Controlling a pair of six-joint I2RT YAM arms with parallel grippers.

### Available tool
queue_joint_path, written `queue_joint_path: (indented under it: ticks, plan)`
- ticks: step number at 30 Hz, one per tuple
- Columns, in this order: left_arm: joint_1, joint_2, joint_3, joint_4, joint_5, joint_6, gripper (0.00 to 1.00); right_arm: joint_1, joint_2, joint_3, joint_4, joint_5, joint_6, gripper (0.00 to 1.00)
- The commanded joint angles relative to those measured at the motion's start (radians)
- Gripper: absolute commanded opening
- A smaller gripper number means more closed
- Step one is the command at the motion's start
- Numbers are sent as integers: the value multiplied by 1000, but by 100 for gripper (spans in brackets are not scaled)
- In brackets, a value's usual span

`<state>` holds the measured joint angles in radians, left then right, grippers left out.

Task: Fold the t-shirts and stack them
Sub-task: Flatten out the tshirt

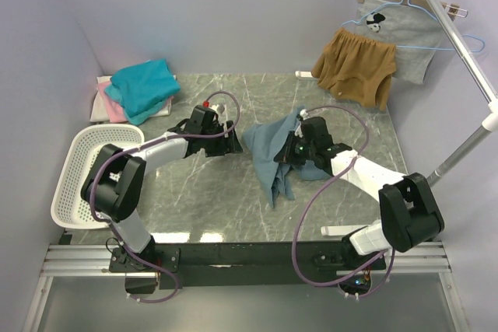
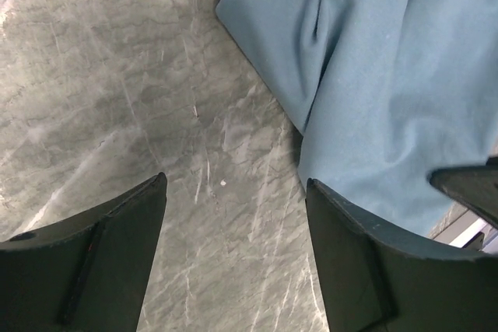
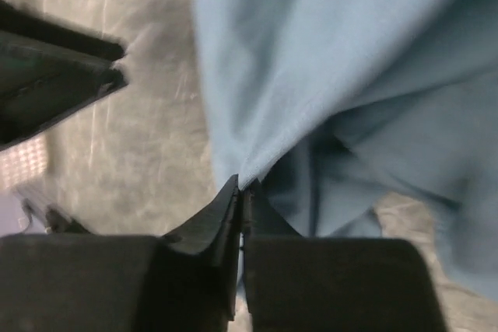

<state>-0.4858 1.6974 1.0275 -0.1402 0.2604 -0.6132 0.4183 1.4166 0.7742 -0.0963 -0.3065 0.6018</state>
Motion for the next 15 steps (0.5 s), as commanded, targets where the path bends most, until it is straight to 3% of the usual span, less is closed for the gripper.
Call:
queue_joint_path:
  ticks: [1, 8, 12, 15]
  plan:
    - [1, -56, 2, 13, -29, 9, 76, 17, -6, 108, 69, -161, -48, 0]
    - [4, -87, 11, -51, -186, -3, 73, 71, 261, 443, -42, -243, -114, 0]
    - [19, -165, -38, -44, -286, -45, 79, 103, 453, 714, -140, -246, -143, 0]
    - [33, -260, -81, -24, -345, -72, 84, 106, 602, 883, -175, -238, -155, 8]
